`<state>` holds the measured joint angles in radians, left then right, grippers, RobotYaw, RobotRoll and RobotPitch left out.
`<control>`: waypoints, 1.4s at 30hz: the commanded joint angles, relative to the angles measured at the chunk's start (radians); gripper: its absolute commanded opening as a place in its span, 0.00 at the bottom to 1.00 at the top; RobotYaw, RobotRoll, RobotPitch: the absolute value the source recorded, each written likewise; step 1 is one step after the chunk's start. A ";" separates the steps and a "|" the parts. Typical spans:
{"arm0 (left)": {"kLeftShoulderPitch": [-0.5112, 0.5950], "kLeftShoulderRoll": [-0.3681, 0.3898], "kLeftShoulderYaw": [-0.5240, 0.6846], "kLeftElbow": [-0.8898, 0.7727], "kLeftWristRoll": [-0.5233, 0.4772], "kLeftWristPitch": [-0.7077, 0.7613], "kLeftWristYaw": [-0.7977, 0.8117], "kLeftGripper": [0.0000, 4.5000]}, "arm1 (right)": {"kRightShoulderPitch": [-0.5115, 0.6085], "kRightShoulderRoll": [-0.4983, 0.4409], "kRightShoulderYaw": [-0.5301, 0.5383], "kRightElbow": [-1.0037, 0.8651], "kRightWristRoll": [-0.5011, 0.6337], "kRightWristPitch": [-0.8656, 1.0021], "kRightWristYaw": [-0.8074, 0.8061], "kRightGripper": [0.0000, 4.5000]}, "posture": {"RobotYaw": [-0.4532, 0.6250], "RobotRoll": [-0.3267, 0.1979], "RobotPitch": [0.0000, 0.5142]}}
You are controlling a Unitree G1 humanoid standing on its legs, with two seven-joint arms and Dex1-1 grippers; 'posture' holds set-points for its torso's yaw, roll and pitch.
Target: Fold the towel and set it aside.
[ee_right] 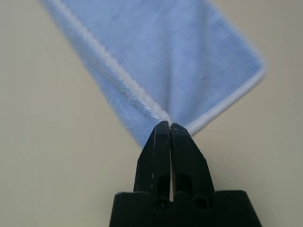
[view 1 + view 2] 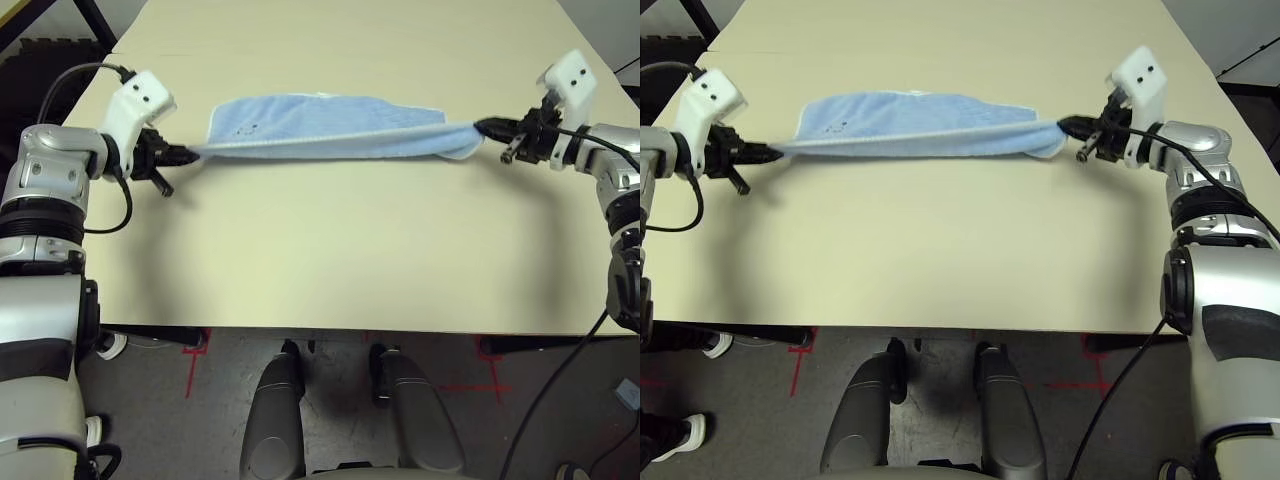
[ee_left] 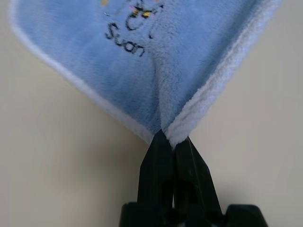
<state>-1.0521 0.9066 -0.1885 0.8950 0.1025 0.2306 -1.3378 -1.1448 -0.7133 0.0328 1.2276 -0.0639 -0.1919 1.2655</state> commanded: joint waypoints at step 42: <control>-0.005 0.259 -0.475 -0.158 -0.111 -0.255 -0.277 0.01 | 0.319 -0.349 0.435 -0.657 0.330 0.337 0.349 0.00 | 0.40 0.62 0.48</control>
<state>-1.0439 1.1498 -0.6501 0.6983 -0.0370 -0.0133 -1.6080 -0.8363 -1.0211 0.4489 0.5722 0.2640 0.1189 1.6122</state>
